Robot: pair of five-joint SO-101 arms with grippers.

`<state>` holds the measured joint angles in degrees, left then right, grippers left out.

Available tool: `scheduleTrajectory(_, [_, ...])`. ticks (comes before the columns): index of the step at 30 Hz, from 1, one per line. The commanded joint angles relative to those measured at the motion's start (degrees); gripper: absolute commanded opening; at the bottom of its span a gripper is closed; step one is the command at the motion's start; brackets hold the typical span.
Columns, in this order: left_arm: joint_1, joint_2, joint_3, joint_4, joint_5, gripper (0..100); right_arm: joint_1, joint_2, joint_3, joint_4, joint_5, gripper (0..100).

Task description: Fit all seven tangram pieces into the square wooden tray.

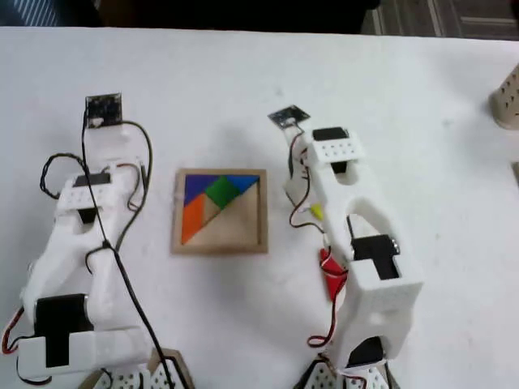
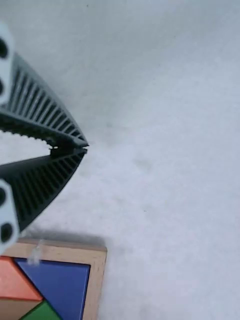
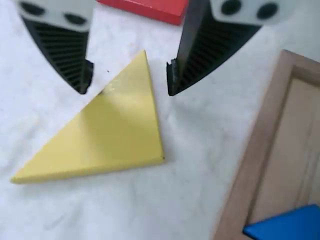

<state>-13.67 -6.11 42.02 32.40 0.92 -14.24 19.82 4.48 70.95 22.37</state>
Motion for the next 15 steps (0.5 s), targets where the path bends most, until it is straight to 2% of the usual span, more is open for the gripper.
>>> scheduleTrajectory(1, [0.7, -0.2, -0.2, -1.2, -0.7, 2, -2.7, -4.8, -3.3, 0.8, -3.1, 34.4])
scheduleTrajectory(9, [0.7, -0.2, -0.2, -1.2, -0.7, 2, -2.2, -4.4, -2.3, -7.4, -13.7, 36.0])
scheduleTrajectory(15, [0.7, -0.2, -0.2, -1.2, -0.7, 2, -0.7, -3.0, -0.4, -14.8, -15.3, 36.0])
